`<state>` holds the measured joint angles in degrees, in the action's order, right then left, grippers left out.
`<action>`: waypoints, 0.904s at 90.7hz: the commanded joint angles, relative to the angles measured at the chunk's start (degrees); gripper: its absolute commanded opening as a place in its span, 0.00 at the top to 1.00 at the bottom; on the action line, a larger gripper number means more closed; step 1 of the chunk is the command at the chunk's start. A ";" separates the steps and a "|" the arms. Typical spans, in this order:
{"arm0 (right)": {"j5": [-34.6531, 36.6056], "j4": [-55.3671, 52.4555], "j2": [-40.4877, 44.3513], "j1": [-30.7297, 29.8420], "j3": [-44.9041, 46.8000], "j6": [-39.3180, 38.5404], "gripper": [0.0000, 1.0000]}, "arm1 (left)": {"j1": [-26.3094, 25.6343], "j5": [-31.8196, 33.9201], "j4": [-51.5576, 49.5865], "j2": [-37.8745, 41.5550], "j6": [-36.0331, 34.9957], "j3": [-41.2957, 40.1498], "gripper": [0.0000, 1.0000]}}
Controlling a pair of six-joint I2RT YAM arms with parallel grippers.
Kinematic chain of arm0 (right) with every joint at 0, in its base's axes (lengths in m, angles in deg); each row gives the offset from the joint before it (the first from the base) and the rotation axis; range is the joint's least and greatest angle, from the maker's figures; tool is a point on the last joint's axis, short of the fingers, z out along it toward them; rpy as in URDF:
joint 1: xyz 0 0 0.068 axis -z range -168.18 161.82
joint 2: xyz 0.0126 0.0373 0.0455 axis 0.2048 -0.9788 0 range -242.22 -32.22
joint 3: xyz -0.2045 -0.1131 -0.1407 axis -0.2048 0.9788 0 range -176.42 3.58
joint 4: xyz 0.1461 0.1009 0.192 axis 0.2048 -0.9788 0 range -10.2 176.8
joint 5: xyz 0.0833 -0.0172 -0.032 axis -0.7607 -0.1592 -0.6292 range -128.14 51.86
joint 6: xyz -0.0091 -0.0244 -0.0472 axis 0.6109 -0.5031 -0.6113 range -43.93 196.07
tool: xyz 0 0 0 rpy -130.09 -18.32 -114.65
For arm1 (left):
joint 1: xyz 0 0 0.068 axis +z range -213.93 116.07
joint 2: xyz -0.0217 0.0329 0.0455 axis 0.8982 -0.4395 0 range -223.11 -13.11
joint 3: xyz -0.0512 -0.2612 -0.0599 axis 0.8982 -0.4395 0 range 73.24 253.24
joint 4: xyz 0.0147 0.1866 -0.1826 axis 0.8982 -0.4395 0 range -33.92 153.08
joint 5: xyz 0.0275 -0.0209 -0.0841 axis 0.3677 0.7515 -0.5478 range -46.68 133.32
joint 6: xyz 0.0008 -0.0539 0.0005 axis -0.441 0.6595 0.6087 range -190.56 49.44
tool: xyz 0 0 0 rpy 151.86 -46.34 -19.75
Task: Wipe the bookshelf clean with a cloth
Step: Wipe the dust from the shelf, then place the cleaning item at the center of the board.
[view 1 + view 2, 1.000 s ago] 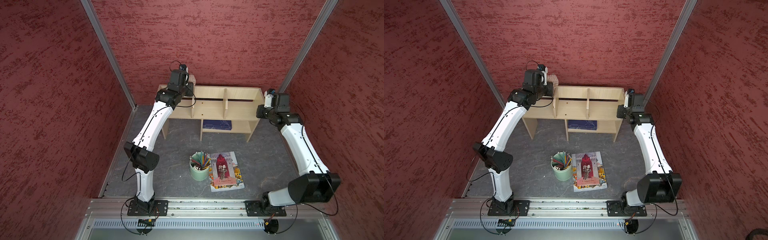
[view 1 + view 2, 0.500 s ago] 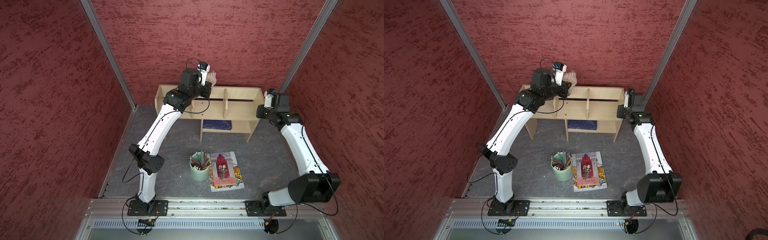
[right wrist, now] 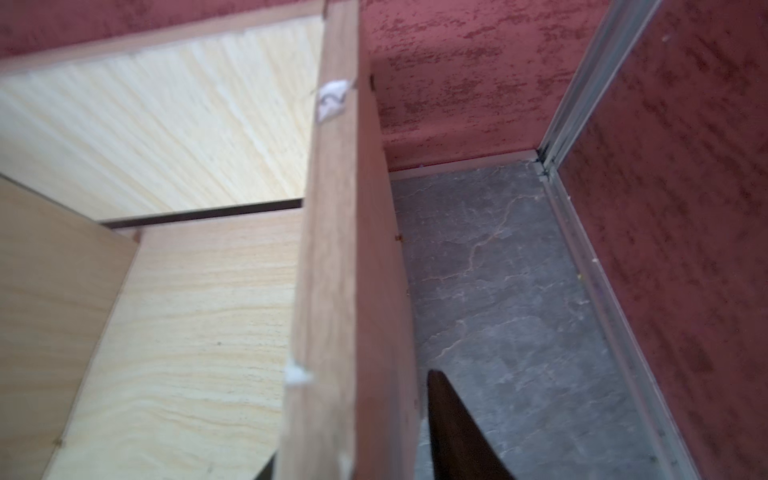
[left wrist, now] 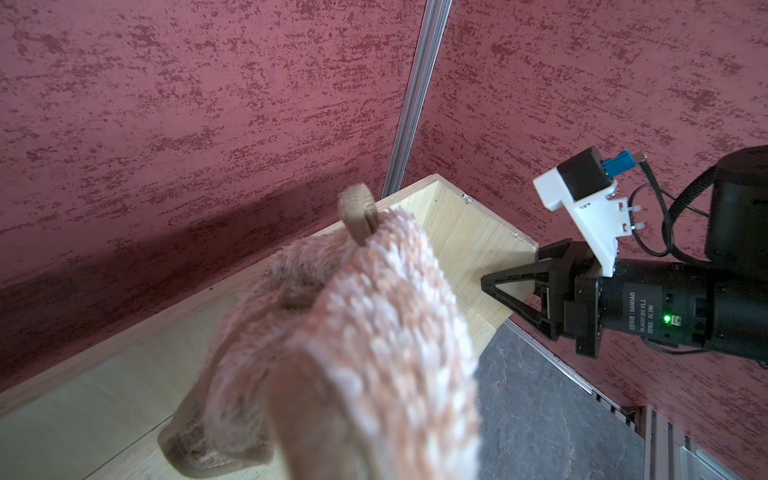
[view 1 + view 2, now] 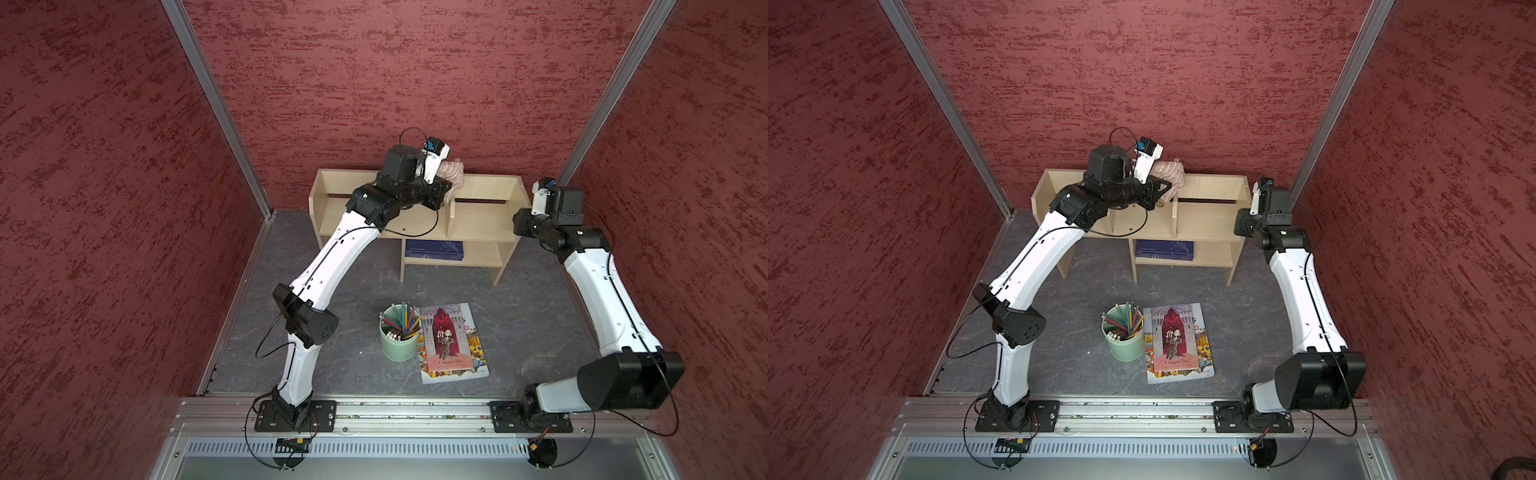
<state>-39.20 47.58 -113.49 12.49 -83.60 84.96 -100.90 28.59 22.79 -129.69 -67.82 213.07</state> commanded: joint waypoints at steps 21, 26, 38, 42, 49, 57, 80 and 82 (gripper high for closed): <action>-7.60 -1.23 9.81 -2.24 -7.26 2.70 0.18 | 0.31 -5.71 14.55 14.48 1.72 -16.29 1.00; -13.44 -0.82 9.50 -3.84 -9.16 3.14 0.11 | 0.39 -6.65 16.06 16.29 1.64 -18.69 1.00; -25.45 3.85 8.14 -7.66 -12.28 7.34 0.02 | 0.75 -10.84 19.74 20.53 2.35 -23.78 1.00; -28.63 5.57 7.07 -8.37 -13.42 9.75 0.02 | 0.88 -12.96 20.50 21.59 2.75 -24.99 1.00; -33.20 9.09 4.54 -9.61 -15.20 13.81 0.02 | 1.10 -16.38 21.07 22.93 3.45 -26.17 1.00; -37.11 14.88 2.54 -11.69 -15.91 16.99 0.03 | 1.20 -18.15 21.22 24.14 3.67 -27.11 1.00; -40.33 21.55 -4.66 -18.87 -19.02 22.93 0.19 | 2.75 -19.33 22.15 25.40 5.43 -30.94 1.00; -40.16 21.38 -5.16 -19.28 -19.42 22.93 0.28 | 2.95 -19.26 22.22 25.53 5.61 -31.18 1.00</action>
<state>-75.68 64.06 -116.12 -4.06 -99.59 104.39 -98.98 11.07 43.12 -105.23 -63.67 183.41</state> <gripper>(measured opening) 0.841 0.079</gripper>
